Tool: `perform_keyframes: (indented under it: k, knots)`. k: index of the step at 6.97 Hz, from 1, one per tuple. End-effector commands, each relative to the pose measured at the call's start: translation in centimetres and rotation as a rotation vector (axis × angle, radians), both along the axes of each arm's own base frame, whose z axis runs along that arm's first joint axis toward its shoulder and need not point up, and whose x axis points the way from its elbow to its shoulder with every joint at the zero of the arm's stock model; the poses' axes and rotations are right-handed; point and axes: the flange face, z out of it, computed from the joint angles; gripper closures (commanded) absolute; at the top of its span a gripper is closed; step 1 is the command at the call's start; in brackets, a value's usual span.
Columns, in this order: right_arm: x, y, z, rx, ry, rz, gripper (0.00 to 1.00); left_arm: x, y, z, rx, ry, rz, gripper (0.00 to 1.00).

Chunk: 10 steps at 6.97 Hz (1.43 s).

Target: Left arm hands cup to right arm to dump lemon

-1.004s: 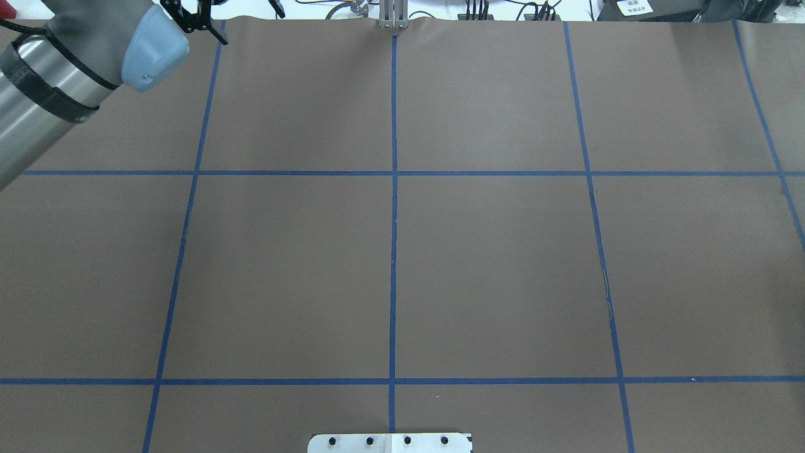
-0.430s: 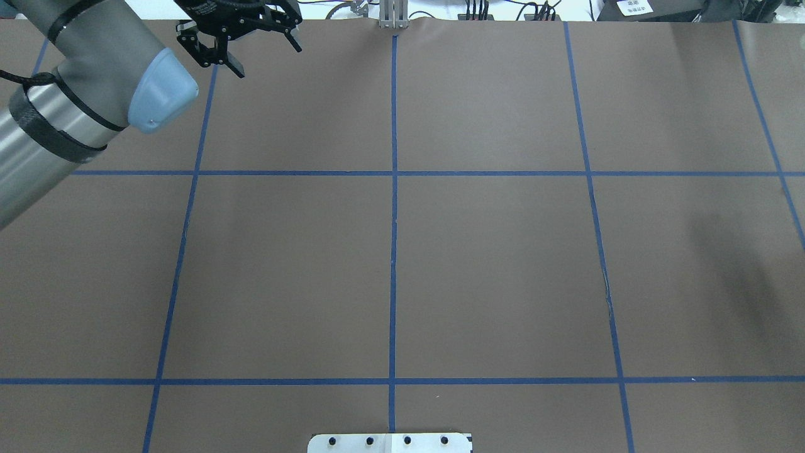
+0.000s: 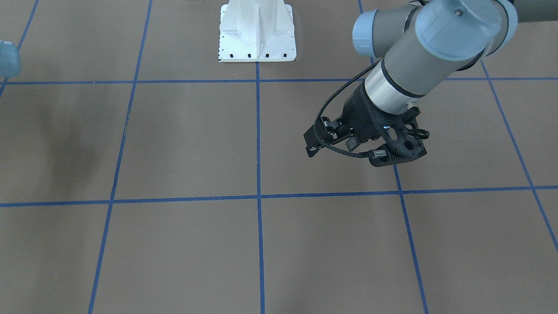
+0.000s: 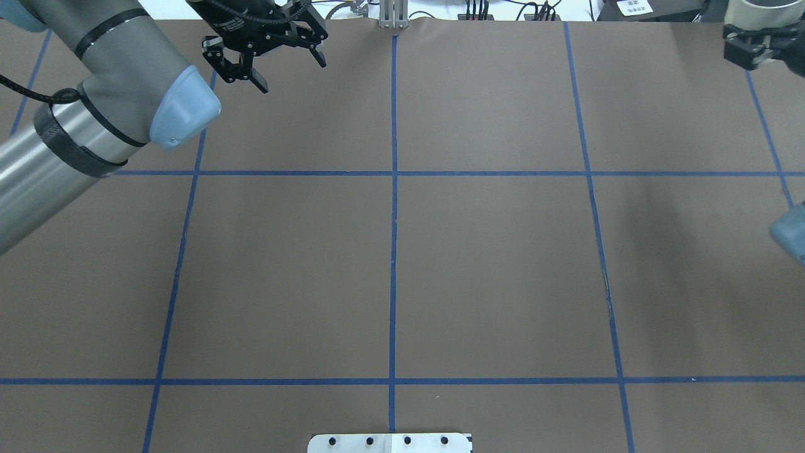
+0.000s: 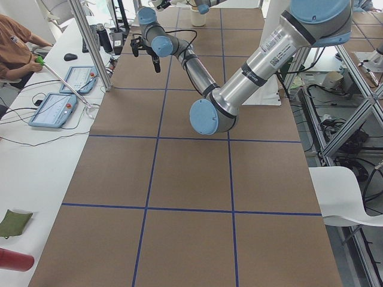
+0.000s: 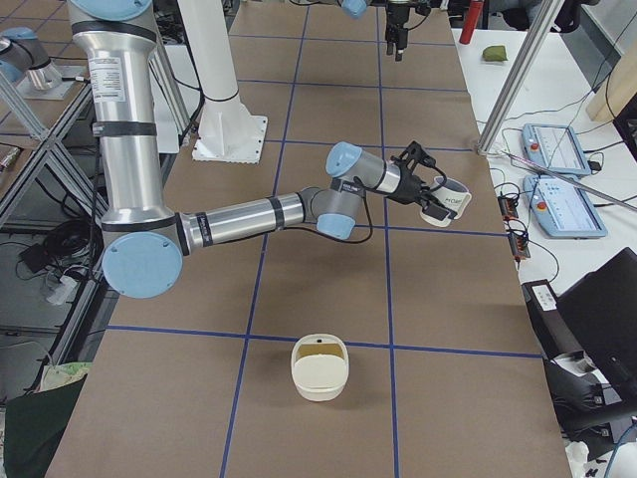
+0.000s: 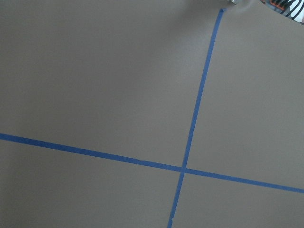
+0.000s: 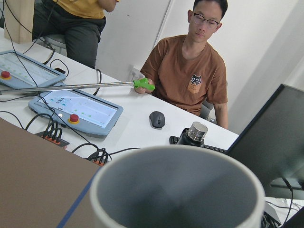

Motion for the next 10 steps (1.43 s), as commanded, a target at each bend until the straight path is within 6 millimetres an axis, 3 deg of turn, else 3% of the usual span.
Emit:
perform_keyframes:
  k: [1, 3, 4, 6, 8, 10]
  knots:
    - [-12.7, 0.8, -5.4, 0.046, 0.145, -0.009, 0.77, 0.2, 0.3, -0.9, -0.004, 0.011, -0.002, 0.00]
    - [-20.3, 3.2, -10.2, 0.101, 0.092, -0.070, 0.77, 0.9, 0.8, -1.6, -0.001, 0.020, 0.016, 0.00]
    - [-23.1, 4.1, -13.0, 0.109, 0.076, -0.091, 0.77, 2.2, 1.8, -2.0, 0.009, 0.029, 0.042, 0.00]
    - [-28.4, 6.8, -18.0, 0.102, 0.014, -0.086, 0.76, 2.4, 2.8, -5.0, 0.054, 0.064, 0.054, 0.00]
    - [-30.3, 9.1, -20.3, 0.124, -0.024, -0.086, 0.74, 2.4, 3.2, -7.6, 0.081, 0.086, 0.056, 0.00]
    - [-32.3, 11.6, -22.4, 0.144, -0.002, -0.047, 0.75, 4.5, 3.3, -8.4, 0.103, 0.106, 0.077, 0.00]
